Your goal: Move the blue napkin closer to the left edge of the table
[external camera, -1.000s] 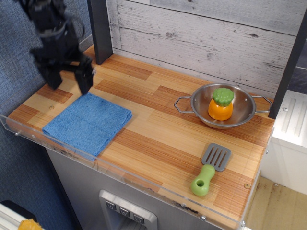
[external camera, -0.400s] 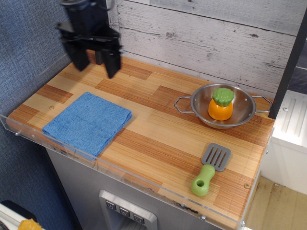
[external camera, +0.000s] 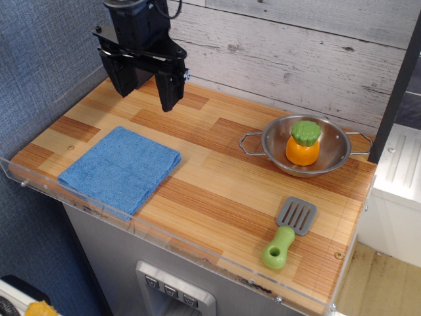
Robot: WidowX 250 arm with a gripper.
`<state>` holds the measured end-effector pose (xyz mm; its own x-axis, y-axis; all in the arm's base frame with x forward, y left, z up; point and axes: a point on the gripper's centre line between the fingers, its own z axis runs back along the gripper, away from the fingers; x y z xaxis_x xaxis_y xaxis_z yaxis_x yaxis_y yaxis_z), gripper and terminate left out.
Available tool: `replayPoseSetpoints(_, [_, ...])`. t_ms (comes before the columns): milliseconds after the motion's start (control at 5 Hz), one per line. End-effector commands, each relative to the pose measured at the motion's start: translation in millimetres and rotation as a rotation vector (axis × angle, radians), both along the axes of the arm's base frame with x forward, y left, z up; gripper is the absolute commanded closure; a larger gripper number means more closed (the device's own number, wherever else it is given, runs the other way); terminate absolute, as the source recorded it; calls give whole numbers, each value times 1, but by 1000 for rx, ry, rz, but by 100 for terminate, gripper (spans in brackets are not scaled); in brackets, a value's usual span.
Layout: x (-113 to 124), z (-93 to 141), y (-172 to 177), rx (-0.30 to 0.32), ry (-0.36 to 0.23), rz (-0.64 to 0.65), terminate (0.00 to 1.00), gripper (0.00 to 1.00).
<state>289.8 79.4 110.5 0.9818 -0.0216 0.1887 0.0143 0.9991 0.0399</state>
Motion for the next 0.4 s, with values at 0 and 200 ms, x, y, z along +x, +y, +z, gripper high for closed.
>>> replayPoseSetpoints(0, [-3, 12, 0, 14, -44, -1, 0, 0])
replayPoseSetpoints(200, [-3, 12, 0, 14, -44, -1, 100, 0])
